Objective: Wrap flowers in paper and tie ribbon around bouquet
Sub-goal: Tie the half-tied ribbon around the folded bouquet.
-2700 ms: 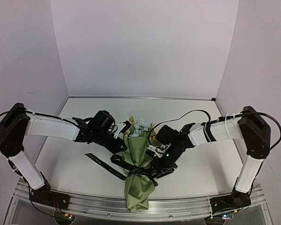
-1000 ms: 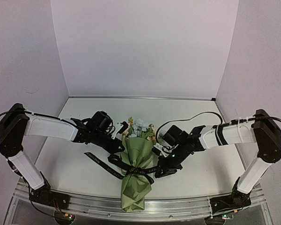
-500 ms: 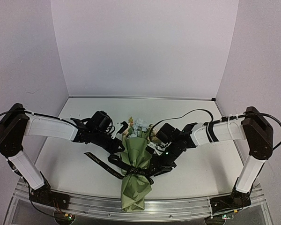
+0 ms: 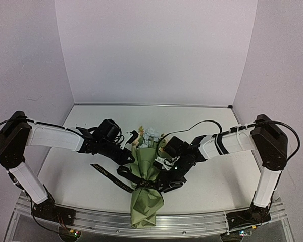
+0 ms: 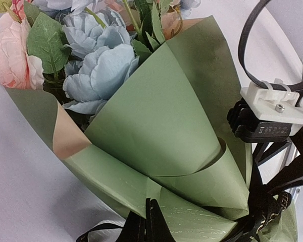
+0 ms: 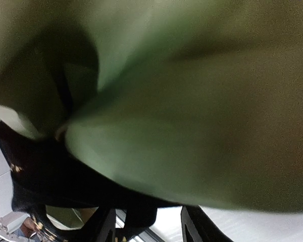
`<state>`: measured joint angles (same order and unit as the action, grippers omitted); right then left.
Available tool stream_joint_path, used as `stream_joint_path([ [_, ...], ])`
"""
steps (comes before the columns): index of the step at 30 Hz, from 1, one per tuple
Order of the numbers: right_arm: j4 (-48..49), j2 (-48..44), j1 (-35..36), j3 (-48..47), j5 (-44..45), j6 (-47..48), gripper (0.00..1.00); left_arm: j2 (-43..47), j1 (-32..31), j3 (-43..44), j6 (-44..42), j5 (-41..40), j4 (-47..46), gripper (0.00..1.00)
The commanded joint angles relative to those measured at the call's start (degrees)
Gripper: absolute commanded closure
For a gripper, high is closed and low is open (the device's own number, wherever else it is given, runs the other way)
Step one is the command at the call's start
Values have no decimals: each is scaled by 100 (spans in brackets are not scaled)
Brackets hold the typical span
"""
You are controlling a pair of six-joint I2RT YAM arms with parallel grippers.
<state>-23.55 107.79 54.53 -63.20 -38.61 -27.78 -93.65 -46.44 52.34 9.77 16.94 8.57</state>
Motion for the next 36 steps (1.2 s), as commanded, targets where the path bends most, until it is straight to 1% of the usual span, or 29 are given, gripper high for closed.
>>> stream_joint_path([
  [1,1166,62,40,164,111,-322,54,21,21,107,88,158,-240,100],
  [6,1698,131,36,269,160,-574,54,20,22,83,113,176,-272,100],
  [10,1919,133,42,335,134,-745,59,6,21,78,122,170,-289,100],
  [12,2002,115,43,372,119,-828,66,9,21,67,133,168,-312,100],
  [15,2056,66,43,411,77,-959,81,9,20,59,140,150,-325,100],
  [16,2071,34,43,442,63,-993,84,23,20,53,146,137,-322,100],
  [18,2087,-64,43,545,69,-1027,87,59,25,25,148,75,-334,100],
  [23,2042,-509,41,948,308,-1029,91,130,37,-48,131,-32,-305,100],
  [30,1109,-1288,42,1310,958,-579,94,211,84,-169,131,-48,-327,100],
  [34,962,-1424,45,1328,869,-434,93,223,99,-177,114,11,-334,100],
  [36,950,-1490,44,1361,852,-367,91,263,100,-152,140,66,-330,100],
])
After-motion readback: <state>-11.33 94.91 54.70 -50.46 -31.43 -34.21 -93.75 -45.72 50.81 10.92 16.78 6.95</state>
